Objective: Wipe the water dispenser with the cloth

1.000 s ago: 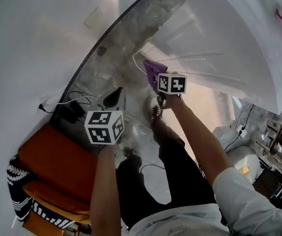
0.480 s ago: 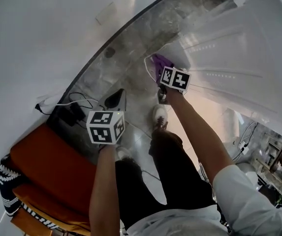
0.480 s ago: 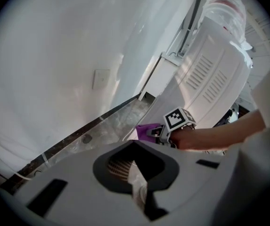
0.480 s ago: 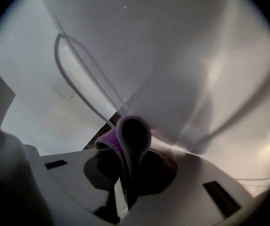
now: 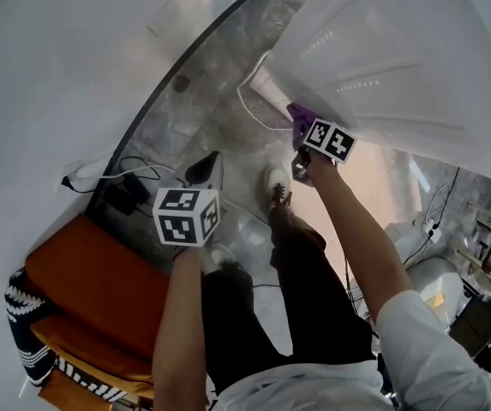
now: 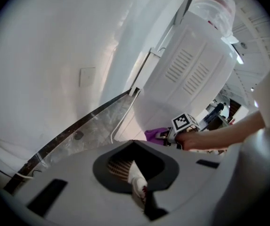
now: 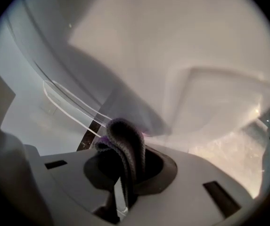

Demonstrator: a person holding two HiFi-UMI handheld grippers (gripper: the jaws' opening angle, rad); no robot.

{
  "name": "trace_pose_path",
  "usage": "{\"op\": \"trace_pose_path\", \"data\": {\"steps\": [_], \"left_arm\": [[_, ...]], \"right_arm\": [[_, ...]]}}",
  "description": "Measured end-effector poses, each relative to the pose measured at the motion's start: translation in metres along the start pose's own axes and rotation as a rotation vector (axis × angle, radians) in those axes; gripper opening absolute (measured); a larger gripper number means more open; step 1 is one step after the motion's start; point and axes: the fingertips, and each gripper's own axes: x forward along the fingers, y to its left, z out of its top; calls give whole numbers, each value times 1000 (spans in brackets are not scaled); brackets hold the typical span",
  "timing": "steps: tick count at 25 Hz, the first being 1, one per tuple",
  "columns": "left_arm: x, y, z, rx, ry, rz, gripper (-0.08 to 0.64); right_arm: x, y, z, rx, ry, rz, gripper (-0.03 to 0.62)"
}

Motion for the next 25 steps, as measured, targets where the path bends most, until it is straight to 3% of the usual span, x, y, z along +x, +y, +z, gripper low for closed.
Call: {"op": "trace_pose_path", "data": {"steps": [5, 10, 19, 25], "left_arm": [[-17, -45, -9, 90, 46, -45, 9], [-41, -93, -10, 133, 55, -80, 9], [-149, -157, 29, 179, 15, -53, 9], [-233, -191, 106, 264, -110, -53, 9]], "right_arm": [[-58, -68, -16, -10, -14, -72, 55], [-125, -101, -22, -152, -9, -121, 55], [-291, -73, 16, -246, -120, -73, 55], [-429, -26, 68, -254, -276, 35, 55]]}}
